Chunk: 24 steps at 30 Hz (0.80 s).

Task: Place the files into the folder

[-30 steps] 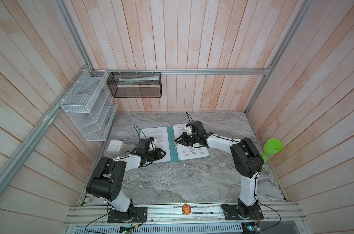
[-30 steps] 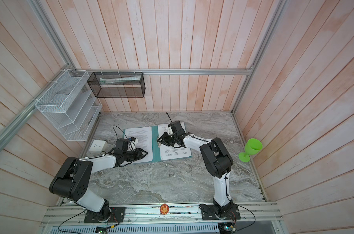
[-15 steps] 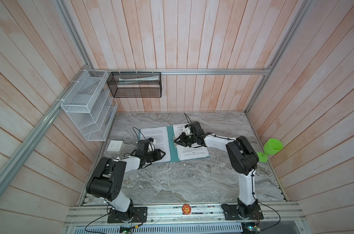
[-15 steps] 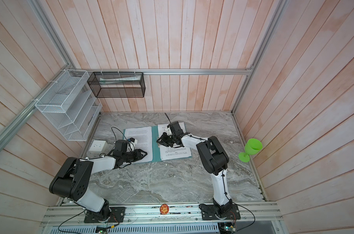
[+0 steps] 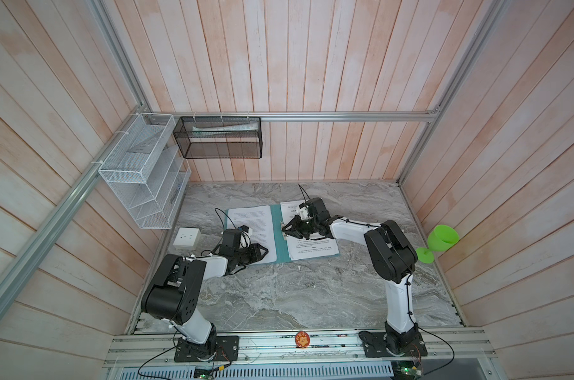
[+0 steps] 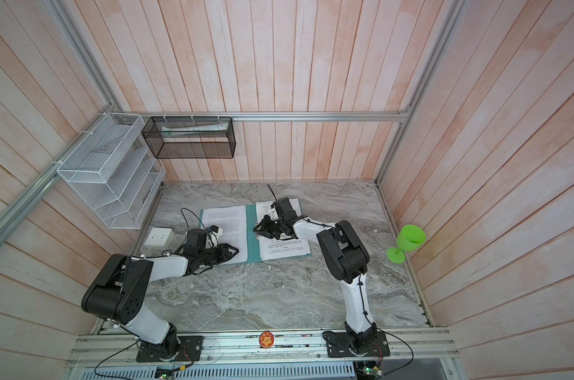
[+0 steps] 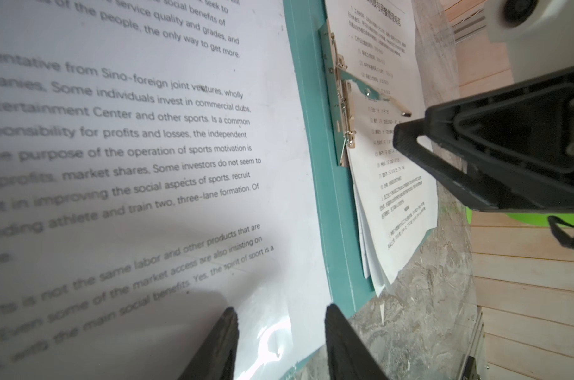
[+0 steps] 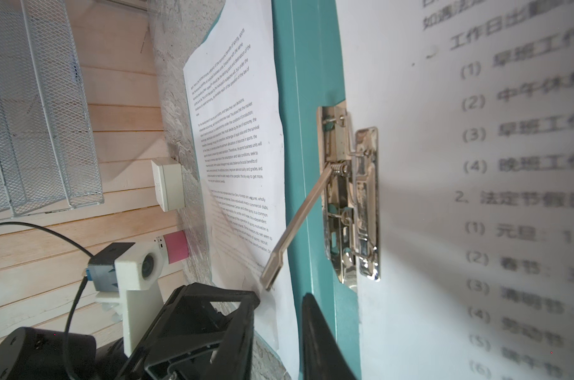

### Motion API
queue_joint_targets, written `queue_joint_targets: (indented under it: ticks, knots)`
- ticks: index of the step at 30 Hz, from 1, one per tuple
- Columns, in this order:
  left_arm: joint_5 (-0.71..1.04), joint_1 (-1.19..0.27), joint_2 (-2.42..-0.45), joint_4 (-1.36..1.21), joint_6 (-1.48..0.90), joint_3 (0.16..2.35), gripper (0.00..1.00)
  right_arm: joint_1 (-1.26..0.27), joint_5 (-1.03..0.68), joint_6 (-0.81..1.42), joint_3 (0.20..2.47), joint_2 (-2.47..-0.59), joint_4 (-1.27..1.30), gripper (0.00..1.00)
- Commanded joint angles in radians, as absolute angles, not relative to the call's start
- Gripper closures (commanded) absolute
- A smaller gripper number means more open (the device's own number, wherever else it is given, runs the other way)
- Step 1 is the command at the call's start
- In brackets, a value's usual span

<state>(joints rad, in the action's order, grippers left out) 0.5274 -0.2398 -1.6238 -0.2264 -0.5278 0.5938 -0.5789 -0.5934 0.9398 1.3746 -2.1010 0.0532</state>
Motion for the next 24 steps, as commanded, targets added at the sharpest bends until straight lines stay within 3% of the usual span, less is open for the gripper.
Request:
queue_joint_targets:
  ticks: [1, 24]
  knots:
    - [0.543, -0.233, -1.636, -0.250, -0.532, 0.583, 0.54, -0.572, -0.600, 0.950, 1.398, -2.128, 0.078, 0.76]
    - [0.551, -0.233, -1.667, -0.262, -0.534, 0.587, 0.54, -0.565, -0.630, 0.989, 1.450, -2.194, 0.118, 0.80]
